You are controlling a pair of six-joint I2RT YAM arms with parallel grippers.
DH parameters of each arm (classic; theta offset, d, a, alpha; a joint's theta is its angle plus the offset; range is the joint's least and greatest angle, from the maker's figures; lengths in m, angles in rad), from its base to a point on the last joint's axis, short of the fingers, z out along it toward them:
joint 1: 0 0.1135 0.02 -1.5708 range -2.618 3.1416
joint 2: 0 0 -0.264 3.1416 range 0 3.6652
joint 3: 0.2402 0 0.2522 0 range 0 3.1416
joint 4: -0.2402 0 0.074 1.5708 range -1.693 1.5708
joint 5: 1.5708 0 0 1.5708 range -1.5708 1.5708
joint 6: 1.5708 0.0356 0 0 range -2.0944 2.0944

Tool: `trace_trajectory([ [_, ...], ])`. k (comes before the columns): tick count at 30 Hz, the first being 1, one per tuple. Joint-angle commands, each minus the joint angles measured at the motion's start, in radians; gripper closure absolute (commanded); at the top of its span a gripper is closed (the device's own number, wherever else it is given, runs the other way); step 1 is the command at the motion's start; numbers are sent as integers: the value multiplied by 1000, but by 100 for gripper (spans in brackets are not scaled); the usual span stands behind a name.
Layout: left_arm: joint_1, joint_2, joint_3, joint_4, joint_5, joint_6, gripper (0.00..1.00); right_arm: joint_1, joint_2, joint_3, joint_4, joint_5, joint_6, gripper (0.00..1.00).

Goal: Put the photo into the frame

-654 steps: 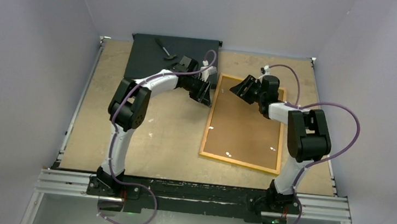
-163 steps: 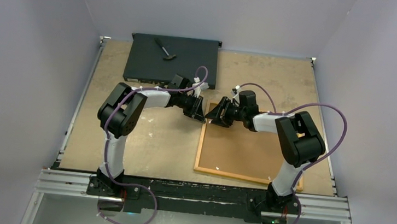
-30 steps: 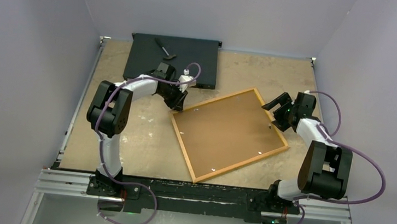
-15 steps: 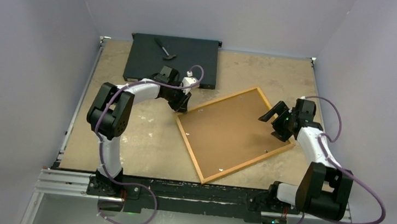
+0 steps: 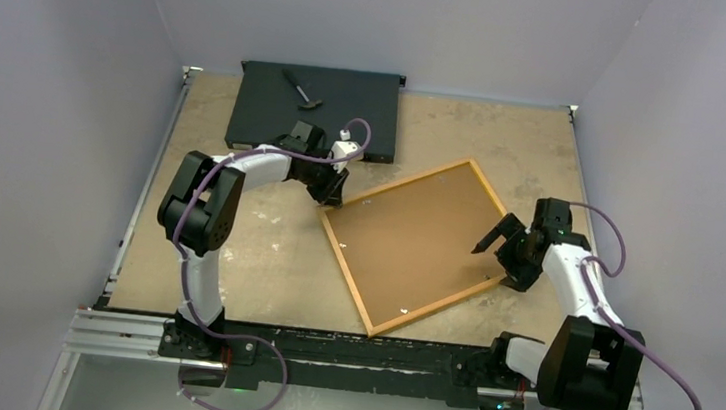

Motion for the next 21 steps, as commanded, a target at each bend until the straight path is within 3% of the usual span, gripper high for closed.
trace_trajectory([
  [1,-19,-24,-28,-113,141,-42,99,1,-12,-38,4,47,31,1],
  [13,-85,-12,-54,-117,279,-82,97,1,61,-16,179,47,136,1],
  [21,-149,-13,-75,-133,327,-73,91,-1,59,42,153,100,138,1],
])
